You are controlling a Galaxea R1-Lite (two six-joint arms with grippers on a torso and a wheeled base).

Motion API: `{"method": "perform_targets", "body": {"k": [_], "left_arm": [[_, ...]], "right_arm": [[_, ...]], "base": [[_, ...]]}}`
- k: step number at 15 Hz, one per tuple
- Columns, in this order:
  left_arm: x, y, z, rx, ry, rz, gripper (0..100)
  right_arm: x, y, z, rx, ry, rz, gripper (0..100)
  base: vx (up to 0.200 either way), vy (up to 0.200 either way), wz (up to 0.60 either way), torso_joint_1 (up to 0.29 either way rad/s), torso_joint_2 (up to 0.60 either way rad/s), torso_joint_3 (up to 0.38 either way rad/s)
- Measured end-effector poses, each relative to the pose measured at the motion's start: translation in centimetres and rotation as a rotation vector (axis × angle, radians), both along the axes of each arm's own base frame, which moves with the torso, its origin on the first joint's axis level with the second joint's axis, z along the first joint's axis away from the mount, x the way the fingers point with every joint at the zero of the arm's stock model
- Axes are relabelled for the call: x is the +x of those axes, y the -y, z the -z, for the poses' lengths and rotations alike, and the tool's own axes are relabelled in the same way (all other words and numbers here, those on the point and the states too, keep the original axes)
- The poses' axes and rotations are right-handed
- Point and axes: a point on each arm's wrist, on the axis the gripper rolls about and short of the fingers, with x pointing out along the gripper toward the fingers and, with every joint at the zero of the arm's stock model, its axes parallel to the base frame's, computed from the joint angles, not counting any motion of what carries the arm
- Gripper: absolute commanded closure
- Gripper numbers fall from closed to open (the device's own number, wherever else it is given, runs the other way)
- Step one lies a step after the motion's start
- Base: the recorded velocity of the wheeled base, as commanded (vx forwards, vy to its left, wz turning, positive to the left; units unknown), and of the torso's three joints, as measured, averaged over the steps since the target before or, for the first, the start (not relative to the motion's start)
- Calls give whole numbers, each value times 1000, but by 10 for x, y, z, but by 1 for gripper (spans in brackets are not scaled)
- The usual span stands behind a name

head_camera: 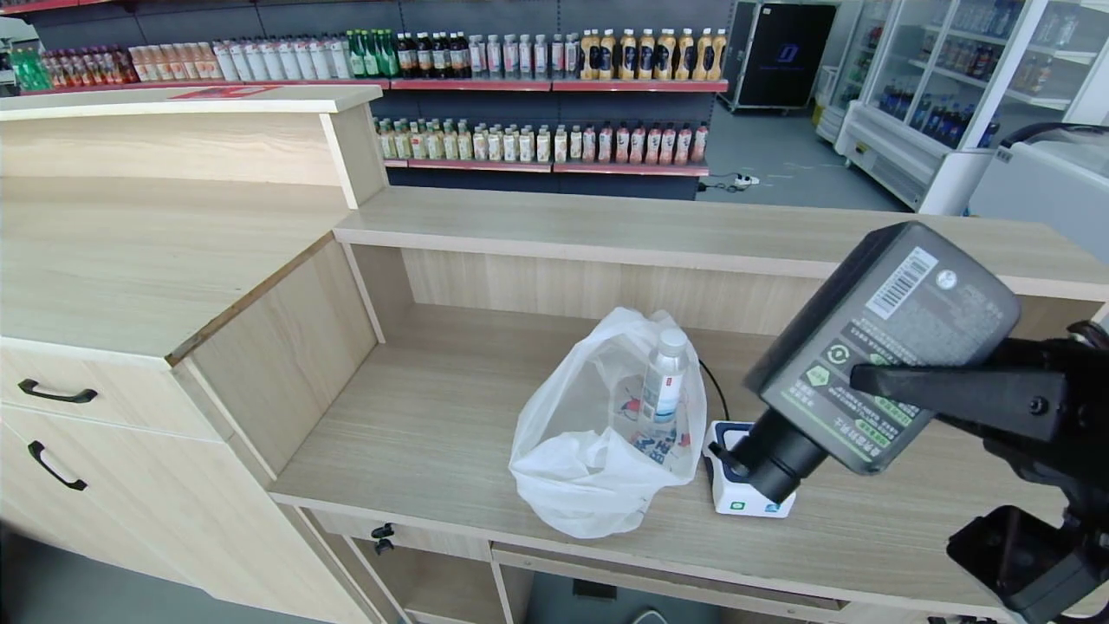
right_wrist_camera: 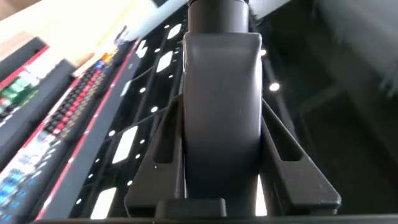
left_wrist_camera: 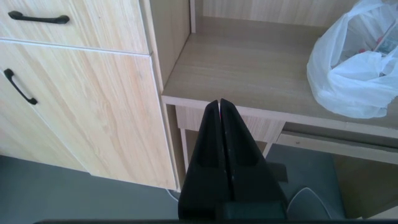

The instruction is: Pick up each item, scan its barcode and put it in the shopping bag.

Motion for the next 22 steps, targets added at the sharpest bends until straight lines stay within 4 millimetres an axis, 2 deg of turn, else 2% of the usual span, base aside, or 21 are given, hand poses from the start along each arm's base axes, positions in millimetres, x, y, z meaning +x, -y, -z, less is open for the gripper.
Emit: {"method": "perform_targets", "body": {"k": [2,6,13,17,22], "left_arm": [[0,0,0,0,0,1,100],[0,0,0,0,0,0,100],[0,0,0,0,0,0,100],[0,0,0,0,0,0,100],[0,0,0,0,0,1,100]], "right_arm": [[-5,-15,-11,16,34,-71,100],[-19,-28,-18,31,47,-162,100],[-24,-32,-7,-17,-41,-194,100],[-22,-55,-2,-35,-73,-265,100],[-22,-77,3,-36,-114,-121,100]], "base": [[0,0,0,0,0,0],[0,0,0,0,0,0],[0,0,0,0,0,0],[0,0,0,0,0,0],[0,0,0,0,0,0]]}}
